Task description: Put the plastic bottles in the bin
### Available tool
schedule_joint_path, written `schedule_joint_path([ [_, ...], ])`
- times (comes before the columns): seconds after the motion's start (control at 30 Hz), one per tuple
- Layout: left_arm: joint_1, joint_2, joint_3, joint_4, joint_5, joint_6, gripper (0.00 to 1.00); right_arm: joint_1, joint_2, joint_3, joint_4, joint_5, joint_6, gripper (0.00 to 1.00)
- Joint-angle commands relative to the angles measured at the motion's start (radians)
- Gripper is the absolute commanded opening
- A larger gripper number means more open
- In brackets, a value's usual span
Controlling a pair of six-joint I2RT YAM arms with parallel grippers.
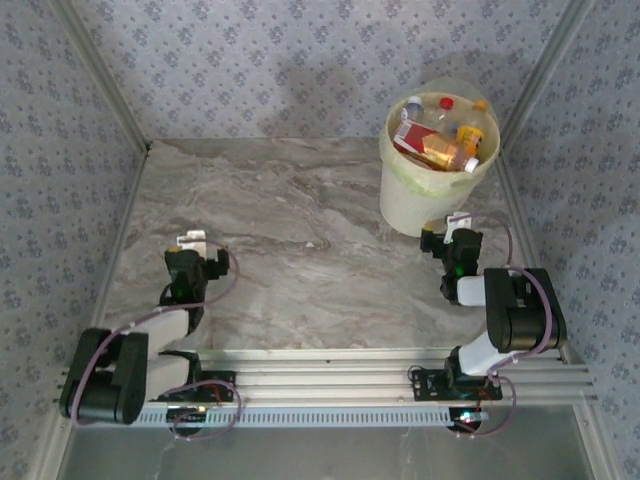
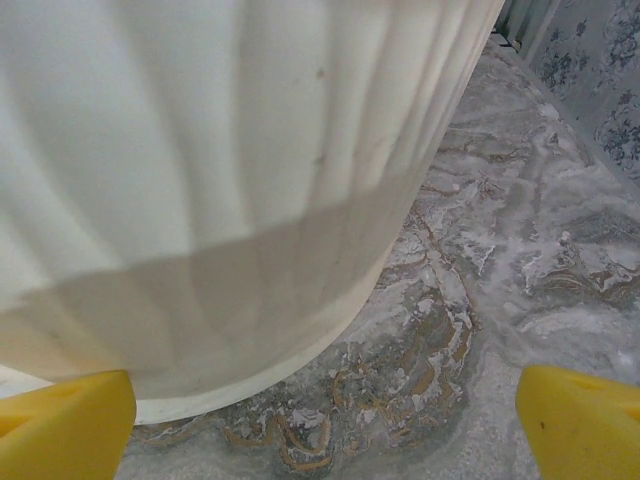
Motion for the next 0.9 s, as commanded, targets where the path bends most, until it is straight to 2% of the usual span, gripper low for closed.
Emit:
schedule_joint_path([
  [0.0, 0.029, 0.070, 0.059, 0.167, 0.062, 0.036, 1.00, -0.002, -0.008, 0.022, -0.002, -0.022, 0.014, 1.00],
  [0.3, 0.142, 0.347, 0.109, 0.368, 0.220, -0.008, 1.00, -0.004, -0.008, 0.022, -0.004, -0.025, 0.016, 1.00],
  [0.37, 0.163, 0.319, 0.171, 0.201, 0.246, -0.024, 1.00, -0.002, -0.008, 0.021, -0.004, -0.025, 0.015, 1.00],
  [0.47, 0.177, 0.337, 0.215, 0.143, 0.284, -0.025, 1.00, -0.003, -0.007, 0.022, -0.004, -0.025, 0.015, 1.00],
  [0.87, 0.171, 0.338, 0.212, 0.153, 0.276, -0.022, 1.00, -0.005, -0.008, 0.026, -0.011, -0.050, 0.010, 1.00],
])
